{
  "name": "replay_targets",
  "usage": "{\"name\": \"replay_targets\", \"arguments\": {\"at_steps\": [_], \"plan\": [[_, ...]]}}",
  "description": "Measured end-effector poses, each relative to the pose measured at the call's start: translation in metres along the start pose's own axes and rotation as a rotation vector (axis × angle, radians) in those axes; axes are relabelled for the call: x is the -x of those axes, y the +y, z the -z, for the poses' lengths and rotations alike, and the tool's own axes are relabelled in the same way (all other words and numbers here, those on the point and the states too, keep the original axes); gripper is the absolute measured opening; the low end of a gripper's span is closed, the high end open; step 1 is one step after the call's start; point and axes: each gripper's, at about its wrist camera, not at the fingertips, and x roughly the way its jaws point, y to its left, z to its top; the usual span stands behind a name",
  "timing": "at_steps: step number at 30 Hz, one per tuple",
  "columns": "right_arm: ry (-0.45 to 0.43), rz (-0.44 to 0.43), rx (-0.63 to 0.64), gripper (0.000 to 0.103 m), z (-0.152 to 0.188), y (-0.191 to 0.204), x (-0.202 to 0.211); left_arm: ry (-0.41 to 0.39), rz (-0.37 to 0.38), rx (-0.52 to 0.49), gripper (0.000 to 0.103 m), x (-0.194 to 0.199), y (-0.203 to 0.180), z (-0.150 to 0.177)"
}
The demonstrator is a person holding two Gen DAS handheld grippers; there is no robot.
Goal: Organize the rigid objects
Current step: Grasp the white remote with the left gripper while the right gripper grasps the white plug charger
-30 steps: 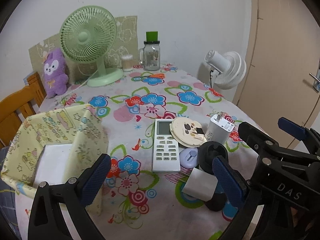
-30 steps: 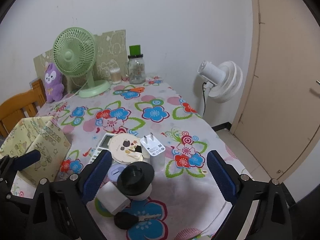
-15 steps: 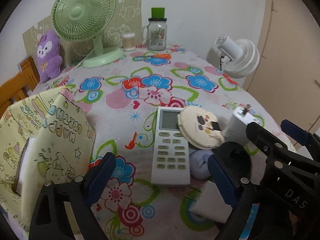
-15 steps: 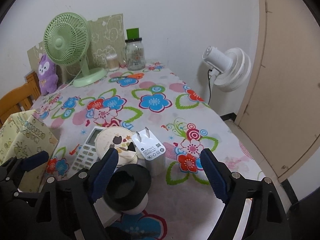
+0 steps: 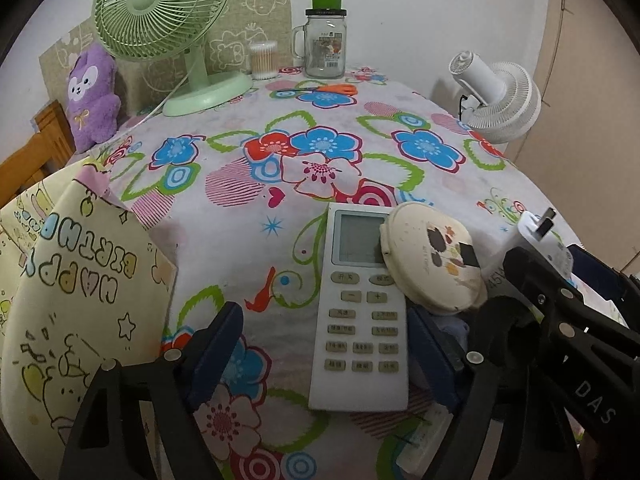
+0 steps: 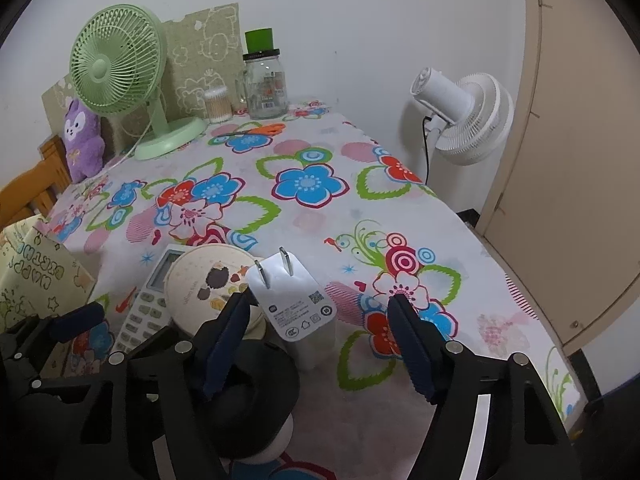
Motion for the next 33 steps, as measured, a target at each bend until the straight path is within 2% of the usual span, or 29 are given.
{"name": "replay_targets", "arguments": {"at_steps": [4,8,13,15,21,33], "plan": [[0.004,-0.009,-0.004,0.07,-0.001,0.001,-0.005,0.02,0.014,0.004,0.079,-0.007,0.0,-0.002],[0.004,-0.021,-0.005,0.061,-0.001,0.002,-0.009,0.022,0.012,-0.001,0.073,-0.011,-0.004,-0.004],[0.003,-0.046,-0.015,0.044,-0.003,0.004,-0.012,0.004,0.029,-0.016,0.058,-0.011,-0.01,-0.005],[0.004,-0.044,-0.015,0.043,-0.003,0.005,-0.011,0.003,0.042,-0.028,0.045,-0.01,-0.012,-0.005],[0.009,-0.015,-0.006,0.041,-0.001,0.006,-0.008,0.008,0.049,-0.021,0.044,-0.008,-0.011,-0.006],[-0.003,0.01,-0.019,0.034,0.001,0.009,0.01,-0.042,0.039,-0.027,0.045,0.015,-0.006,-0.003]]}}
